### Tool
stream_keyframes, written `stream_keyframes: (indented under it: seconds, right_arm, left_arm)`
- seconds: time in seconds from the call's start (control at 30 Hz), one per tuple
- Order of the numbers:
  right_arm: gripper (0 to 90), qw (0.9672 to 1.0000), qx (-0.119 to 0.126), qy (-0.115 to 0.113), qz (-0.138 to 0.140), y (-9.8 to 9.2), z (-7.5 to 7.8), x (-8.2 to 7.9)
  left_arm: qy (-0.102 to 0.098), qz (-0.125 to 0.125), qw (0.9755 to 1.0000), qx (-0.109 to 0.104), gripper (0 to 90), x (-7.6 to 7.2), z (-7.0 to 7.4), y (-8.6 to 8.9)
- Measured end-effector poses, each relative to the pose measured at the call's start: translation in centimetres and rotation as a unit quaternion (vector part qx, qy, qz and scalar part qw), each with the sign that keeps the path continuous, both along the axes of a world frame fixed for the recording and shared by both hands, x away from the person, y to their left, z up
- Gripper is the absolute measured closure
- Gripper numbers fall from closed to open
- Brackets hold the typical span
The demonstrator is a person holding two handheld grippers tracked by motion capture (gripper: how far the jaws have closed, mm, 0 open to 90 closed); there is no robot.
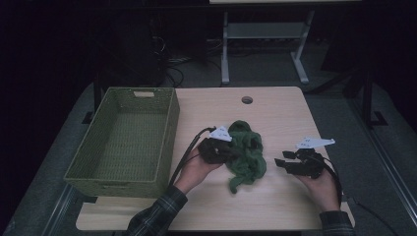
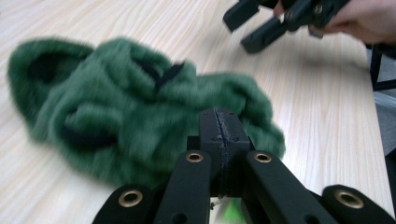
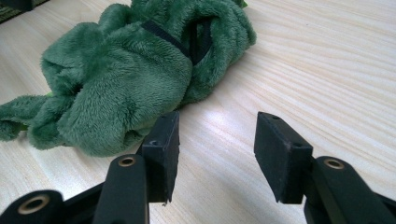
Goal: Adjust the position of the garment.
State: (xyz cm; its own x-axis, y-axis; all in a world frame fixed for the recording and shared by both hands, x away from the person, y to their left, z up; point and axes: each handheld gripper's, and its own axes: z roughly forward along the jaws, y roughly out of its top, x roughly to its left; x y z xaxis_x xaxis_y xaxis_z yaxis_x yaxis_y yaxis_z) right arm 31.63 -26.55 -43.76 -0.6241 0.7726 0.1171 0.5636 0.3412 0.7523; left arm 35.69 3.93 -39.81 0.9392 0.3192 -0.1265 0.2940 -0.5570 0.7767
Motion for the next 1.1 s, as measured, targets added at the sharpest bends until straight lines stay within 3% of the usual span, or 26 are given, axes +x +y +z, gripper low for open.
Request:
stream_keyframes:
  seconds: [0.17,0.37,0.5,0.7,1.1]
  right_arm:
    - [49.8,1.0,0.002,0.001,0.0,0.0,0.0,0.0]
    - [49.8,1.0,0.003,0.001,0.0,0.0,0.0,0.0]
    - [49.4,1.0,0.004,-0.002,0.002,0.0,0.0,0.0]
    - [47.9,0.9999,0.01,-0.004,0.003,0.1,0.6,0.2]
    - [45.2,0.9996,0.018,-0.016,0.01,0.8,2.2,2.3]
  left_arm:
    - [0.001,-0.009,1.0,0.0,89.7,1.0,-0.3,-1.9]
    - [-0.001,-0.01,0.9994,0.032,89.7,1.7,-1.8,-3.4]
    - [0.007,-0.01,0.9987,0.05,89.7,2.3,-3.0,-3.6]
    - [0.019,-0.008,0.998,0.059,89.8,2.7,-4.6,-3.2]
    - [0.035,-0.013,0.9982,0.046,90.0,2.6,-6.4,-2.5]
